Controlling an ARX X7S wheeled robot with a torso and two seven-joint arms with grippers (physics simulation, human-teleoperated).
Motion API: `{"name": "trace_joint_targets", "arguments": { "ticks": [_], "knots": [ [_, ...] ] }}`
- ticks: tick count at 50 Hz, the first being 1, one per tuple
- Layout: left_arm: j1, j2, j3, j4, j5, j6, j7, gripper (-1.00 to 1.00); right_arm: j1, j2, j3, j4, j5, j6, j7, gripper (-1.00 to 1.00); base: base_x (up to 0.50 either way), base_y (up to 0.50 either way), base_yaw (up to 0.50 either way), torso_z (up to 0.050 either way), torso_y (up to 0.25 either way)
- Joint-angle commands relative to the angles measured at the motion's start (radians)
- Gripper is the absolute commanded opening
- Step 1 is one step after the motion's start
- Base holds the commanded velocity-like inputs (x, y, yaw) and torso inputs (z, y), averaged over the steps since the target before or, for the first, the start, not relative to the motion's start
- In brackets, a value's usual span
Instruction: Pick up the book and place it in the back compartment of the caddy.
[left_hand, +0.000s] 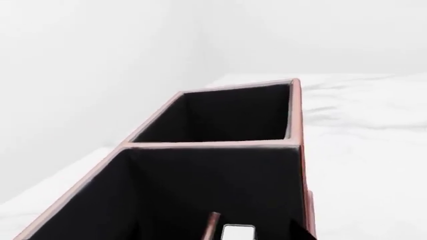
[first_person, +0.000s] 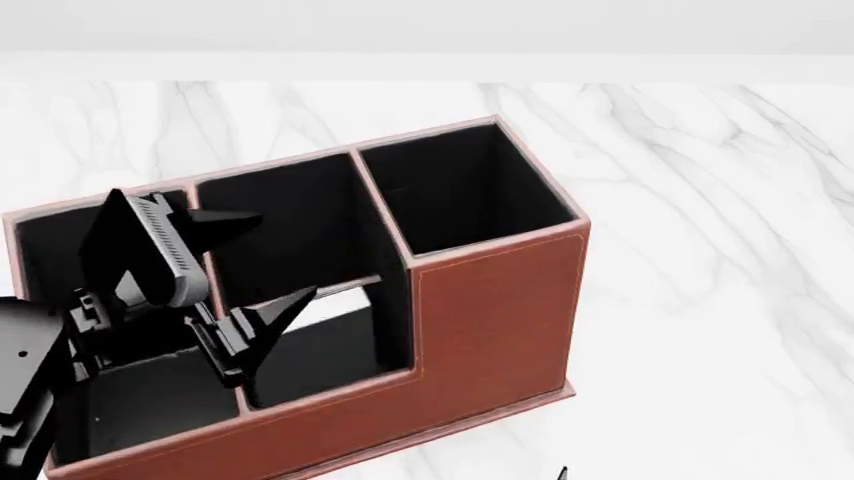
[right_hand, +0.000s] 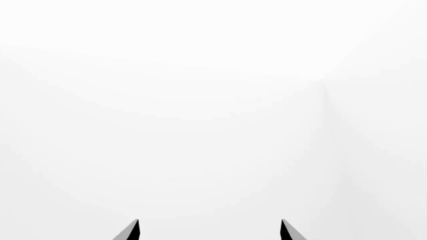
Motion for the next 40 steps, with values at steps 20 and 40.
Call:
{"name": "trace_joint_targets", "arguments": {
  "ticks": [20,40],
  "knots": [
    [0.531,-0.408,-0.16,1.297,-0.295,-0.493,-0.306,1.0,0.032,-0.016,-0.009,0.028,-0.02,0.041,0.001,1.0,0.0,0.0,0.0,0.0,0.0],
    [0.71,-0.581,-0.166,1.82,-0.317,-0.574,-0.497,1.0,0.084,-0.012,0.045,-0.16,-0.012,0.241,-0.045,1.0,0.0,0.0,0.0,0.0,0.0]
  ]
}}
